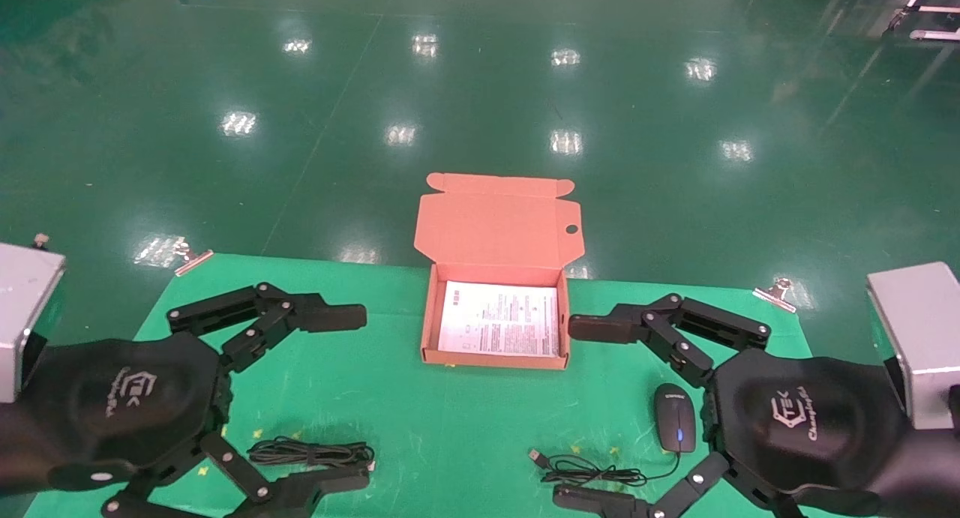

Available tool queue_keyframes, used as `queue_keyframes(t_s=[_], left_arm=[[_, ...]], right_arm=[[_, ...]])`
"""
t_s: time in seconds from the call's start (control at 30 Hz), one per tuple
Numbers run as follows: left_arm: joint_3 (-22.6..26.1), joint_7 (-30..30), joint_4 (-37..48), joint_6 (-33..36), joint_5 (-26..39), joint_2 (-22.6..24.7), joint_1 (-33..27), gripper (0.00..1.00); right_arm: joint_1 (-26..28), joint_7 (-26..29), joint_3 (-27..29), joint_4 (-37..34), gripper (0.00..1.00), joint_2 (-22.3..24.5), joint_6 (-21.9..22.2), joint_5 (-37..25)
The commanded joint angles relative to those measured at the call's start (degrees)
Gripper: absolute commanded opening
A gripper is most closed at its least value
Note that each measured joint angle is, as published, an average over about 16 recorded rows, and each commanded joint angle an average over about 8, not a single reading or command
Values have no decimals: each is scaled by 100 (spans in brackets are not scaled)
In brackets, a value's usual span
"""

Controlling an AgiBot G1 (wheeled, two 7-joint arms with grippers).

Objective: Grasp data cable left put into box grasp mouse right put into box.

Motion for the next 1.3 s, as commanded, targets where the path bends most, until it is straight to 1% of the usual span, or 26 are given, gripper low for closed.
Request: queue_keyframes(t_s=[0.03,0.37,0.63,0.77,1.0,1.13,1.3], left_arm=[[0,0,0,0,0,0,0,100],[4,32,-36,0,71,-24,-40,100],[209,41,-96,77,547,38,-373,100],[390,8,-98,167,918,109,-654,100],[854,-21,-139,369,1842,264,-1343,100],[1223,93,-180,443,2437,351,-1706,100],[1713,319,-167,449,3106,462,-2051,100]], right_arm=[[0,0,0,0,100,0,0,0],[26,-32,-7,36,100,16,-22,-50],[296,-227,-118,171,100,57,-102,-506],[543,-399,-247,233,100,51,-165,-936],[1139,-814,-673,299,100,-108,-345,-1854],[1485,-1114,-1025,335,100,-210,-416,-2346],[1894,-1522,-1594,360,100,-348,-436,-2939]])
